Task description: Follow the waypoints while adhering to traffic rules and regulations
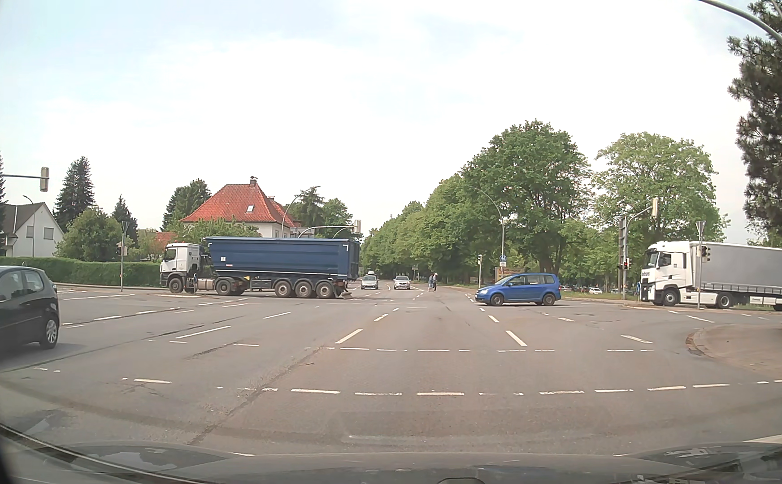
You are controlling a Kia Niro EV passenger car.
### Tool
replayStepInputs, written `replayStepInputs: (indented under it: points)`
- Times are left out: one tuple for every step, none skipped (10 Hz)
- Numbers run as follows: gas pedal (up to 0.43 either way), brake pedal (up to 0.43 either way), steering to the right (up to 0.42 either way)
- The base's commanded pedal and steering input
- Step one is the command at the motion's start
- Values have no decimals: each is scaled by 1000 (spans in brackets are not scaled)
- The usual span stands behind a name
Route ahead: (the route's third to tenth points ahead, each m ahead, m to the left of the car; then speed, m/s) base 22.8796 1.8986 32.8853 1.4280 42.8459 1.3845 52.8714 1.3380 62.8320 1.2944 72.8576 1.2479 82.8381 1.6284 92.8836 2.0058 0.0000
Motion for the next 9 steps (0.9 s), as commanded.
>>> replayStepInputs:
  points:
    - [0,0,0]
    - [0,0,0]
    - [0,0,0]
    - [0,0,0]
    - [0,0,0]
    - [0,0,0]
    - [0,0,0]
    - [0,0,0]
    - [0,0,0]
